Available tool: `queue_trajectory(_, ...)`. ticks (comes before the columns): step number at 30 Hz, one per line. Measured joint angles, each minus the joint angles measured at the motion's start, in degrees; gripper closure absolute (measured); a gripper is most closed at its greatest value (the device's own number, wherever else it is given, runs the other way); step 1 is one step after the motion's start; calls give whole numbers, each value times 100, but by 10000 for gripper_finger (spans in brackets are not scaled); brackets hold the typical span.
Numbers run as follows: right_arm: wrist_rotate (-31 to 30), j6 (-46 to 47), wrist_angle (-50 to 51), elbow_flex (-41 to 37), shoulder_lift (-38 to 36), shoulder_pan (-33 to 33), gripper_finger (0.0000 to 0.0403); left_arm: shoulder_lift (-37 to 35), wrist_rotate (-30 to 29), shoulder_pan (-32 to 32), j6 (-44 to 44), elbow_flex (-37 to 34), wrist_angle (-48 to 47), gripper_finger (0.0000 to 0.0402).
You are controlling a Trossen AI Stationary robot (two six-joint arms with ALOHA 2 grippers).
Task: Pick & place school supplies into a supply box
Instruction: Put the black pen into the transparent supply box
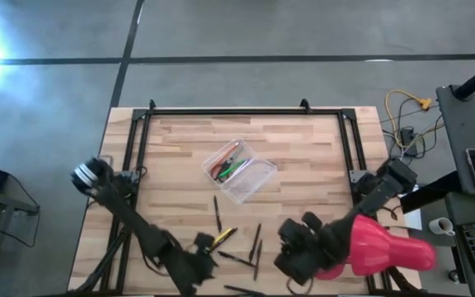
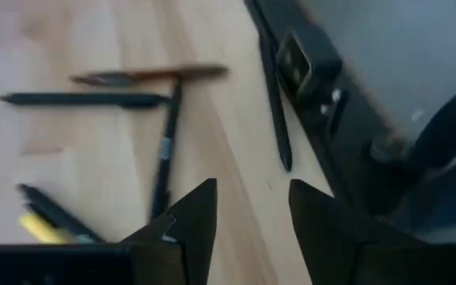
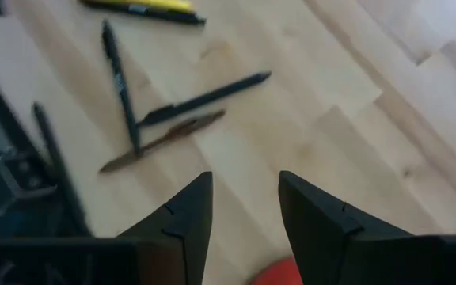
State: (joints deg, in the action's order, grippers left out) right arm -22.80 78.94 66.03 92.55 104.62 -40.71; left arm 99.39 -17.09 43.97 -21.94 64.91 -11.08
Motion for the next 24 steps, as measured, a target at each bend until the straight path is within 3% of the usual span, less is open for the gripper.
queue_trajectory(3,-31,233,-6,0,29,-277,266,744,-302,108,-216,810,-613,257)
queue_trajectory(12,-90,806,18,-11,216,-723,235,2094,-384,272,-104,2258,-716,249)
queue_trajectory(18,-123,1071,8,-17,240,-858,214,2479,-429,212,-107,2428,-744,248)
queue_trajectory(24,-123,1109,4,-20,240,-902,207,2467,-410,84,-291,2112,-664,262)
